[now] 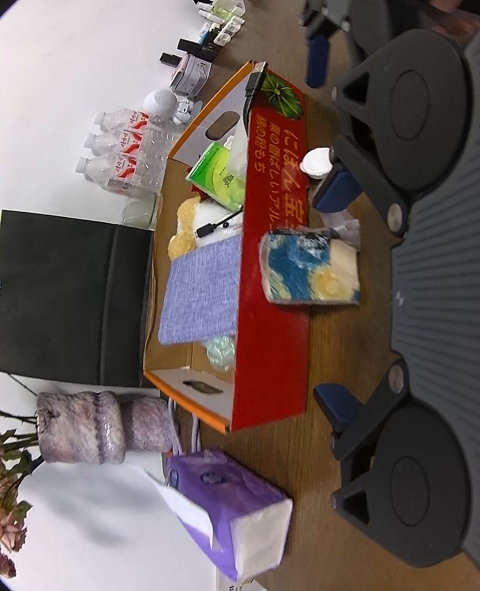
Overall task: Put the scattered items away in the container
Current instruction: 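Grasp the blue-patterned snack bag with the left tool while the right tool grasps the white round cap, then carry the snack bag and white cap into the box and open both tools, then lower the left tool onto the clear wrapped candy and grasp it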
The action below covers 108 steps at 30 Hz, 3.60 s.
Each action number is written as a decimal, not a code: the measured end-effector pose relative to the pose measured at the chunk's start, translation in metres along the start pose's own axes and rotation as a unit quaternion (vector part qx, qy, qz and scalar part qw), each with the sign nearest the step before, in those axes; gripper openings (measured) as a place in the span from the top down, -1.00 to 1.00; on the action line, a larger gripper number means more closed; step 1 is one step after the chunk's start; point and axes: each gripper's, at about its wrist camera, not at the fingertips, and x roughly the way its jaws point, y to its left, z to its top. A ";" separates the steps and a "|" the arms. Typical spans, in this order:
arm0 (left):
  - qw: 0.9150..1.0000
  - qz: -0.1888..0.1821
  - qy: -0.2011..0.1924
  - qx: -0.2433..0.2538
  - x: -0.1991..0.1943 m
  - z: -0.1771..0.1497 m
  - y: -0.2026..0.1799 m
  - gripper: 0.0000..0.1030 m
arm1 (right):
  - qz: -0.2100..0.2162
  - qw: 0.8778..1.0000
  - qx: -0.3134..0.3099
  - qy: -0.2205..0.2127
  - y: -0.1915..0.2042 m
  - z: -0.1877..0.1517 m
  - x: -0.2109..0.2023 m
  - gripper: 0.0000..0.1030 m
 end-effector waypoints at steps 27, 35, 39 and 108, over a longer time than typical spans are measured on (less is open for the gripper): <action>0.998 -0.031 -0.008 -0.058 0.003 -0.001 0.023 0.57 | 0.038 0.998 0.029 -0.033 0.007 0.002 0.005 0.50; 0.998 -0.030 -0.009 -0.060 -0.011 -0.012 0.028 0.57 | 0.044 0.998 0.024 -0.049 0.012 -0.003 -0.010 0.50; 0.998 -0.034 -0.016 -0.058 -0.024 -0.018 0.028 0.57 | 0.051 0.997 0.021 -0.061 0.015 -0.007 -0.025 0.50; 0.995 0.062 -0.069 -0.038 0.031 0.077 0.002 -1.00 | 0.026 0.995 0.057 -0.079 -0.026 0.101 0.015 -1.00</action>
